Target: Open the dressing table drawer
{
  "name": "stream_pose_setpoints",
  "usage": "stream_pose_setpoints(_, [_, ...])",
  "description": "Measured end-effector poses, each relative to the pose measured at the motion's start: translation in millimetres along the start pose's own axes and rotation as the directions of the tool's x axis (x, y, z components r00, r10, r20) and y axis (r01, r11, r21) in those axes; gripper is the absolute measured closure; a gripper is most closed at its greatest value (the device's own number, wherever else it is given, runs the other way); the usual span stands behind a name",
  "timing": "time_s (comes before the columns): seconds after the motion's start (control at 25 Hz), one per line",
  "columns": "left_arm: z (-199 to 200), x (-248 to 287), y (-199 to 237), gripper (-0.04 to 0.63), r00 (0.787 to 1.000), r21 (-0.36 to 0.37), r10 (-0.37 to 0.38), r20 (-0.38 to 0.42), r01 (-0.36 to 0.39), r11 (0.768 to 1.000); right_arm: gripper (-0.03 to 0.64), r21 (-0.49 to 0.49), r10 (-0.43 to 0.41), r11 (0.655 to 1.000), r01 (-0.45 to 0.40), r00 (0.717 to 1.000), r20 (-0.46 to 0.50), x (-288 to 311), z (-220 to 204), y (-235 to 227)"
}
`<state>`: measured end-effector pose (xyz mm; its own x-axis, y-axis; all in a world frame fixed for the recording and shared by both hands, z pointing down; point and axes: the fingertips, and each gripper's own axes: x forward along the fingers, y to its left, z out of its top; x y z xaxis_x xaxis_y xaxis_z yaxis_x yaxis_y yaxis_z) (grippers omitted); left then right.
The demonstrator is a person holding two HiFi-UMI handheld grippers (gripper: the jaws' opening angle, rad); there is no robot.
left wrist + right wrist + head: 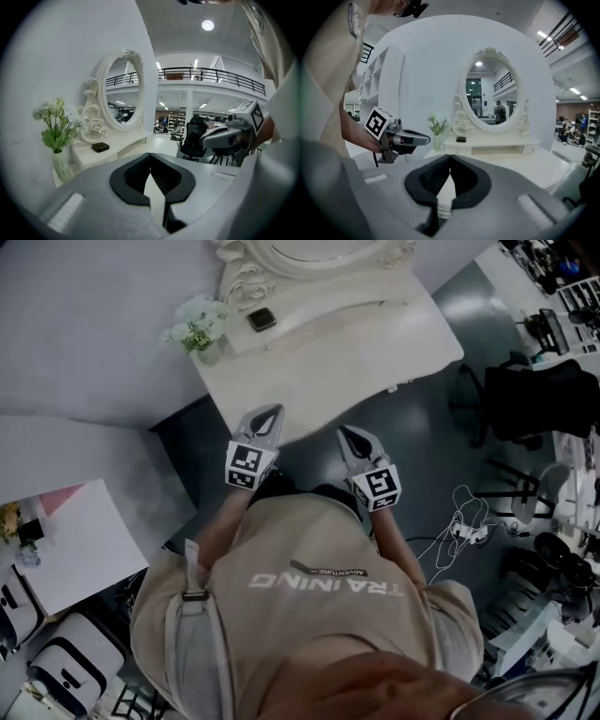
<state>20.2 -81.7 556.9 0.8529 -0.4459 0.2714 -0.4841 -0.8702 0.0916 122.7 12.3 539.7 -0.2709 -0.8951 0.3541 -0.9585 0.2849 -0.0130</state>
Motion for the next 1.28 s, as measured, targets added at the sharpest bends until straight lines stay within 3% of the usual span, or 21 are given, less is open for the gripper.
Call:
stream_pose_setpoints(0.56, [4,-9,74,0.588,0.986,-0.11,0.165,0.036,-0.16,0.981,0.612,-0.024,0.162,0.986,-0.165,0.983,-0.091,133,10,8])
stream_pose_setpoints(0.92, [8,-3,120,0.588,0.956,-0.094,0.288,-0.047,-0.291,0.952,0.599,-0.055,0.248,0.965,-0.256,0.96,-0.129,242,5,-17])
stream_pose_setpoints(1.08, [12,17,133,0.588,0.942,-0.083,0.328,-0.079,-0.334,0.939,0.591,-0.02,0.268,0.961,-0.275,0.949,-0.165,288,-12,-35])
stream_pose_setpoints(1.28, [14,38,142,0.588,0.924,-0.108,0.37,-0.094,-0.379,0.919,0.539,-0.012,0.3,0.951,-0.31,0.93,-0.213,331,-35,-44])
